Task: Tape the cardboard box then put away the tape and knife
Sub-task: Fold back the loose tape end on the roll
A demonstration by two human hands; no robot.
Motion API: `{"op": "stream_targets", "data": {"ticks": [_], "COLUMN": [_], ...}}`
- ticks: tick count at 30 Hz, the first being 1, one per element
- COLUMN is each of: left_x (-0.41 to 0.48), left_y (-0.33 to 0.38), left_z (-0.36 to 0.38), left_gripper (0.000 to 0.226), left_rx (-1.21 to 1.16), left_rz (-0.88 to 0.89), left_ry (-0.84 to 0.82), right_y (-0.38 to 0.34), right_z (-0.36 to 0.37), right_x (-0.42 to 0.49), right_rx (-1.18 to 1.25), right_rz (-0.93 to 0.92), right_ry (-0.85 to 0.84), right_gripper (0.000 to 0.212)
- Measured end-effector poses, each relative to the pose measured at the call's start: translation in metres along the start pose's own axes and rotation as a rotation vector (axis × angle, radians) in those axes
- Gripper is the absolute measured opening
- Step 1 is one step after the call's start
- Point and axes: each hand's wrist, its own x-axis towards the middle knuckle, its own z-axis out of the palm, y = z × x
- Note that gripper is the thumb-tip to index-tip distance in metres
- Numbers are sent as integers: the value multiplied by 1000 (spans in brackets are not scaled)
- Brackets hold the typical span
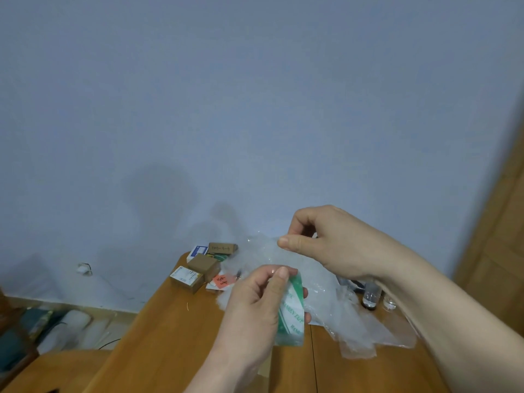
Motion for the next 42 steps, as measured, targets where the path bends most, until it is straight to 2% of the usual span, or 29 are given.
{"op": "stream_targets", "data": {"ticks": [11, 20, 31, 42], "left_x": [-3, -6, -8, -13], "left_y": [1, -1, -7, -5], "left_z": [-2, -5, -12, -11], "left_gripper": [21, 20, 21, 32], "left_rx": [103, 90, 175, 257], "left_rz": [49, 71, 130, 176], "left_ry": [49, 49, 40, 55], "right_y": [-9, -14, -12, -18], "right_z": [-3, -8, -4, -8], "right_x": [-1, 2, 5, 1], "right_rx": [33, 62, 22, 171], "right_rz": [34, 12, 65, 71], "right_ry": [16, -70, -129, -239], "right_gripper": [25, 17, 27, 27]}}
